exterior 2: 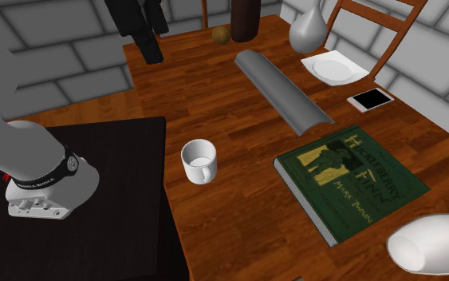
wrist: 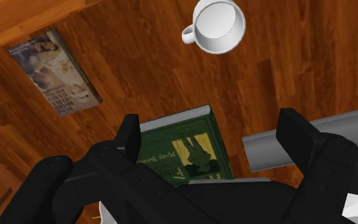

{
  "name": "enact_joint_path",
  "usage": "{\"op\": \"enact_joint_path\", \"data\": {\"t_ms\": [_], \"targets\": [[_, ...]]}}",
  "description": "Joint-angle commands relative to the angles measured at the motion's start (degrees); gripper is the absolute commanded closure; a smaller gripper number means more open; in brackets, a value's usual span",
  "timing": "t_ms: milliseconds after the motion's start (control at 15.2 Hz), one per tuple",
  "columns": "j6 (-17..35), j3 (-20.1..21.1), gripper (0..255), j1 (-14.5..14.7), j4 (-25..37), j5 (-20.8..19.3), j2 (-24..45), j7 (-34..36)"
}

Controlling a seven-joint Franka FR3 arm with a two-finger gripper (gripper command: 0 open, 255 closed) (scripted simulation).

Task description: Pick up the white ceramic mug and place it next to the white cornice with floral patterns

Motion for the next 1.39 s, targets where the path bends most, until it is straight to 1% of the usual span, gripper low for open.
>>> {"op": "enact_joint_path", "data": {"t_ms": [0, 330, 660, 990, 1320], "targets": [[3.7, 0.1, 0, 0.4, -3.5, 0.2, 0.3, 0.1], [13.4, 0.8, 0, 1.6, -11.3, 0.9, 2.7, 0.9], [24.3, 1.6, 0, 2.9, -17.5, 1.6, 8.0, 1.7], [36.7, 2.6, 0, 4.3, -21.8, 2.2, 16.6, 2.6], [50.3, 4.0, 0, 5.3, -23.7, 2.3, 28.8, 3.9]]}}
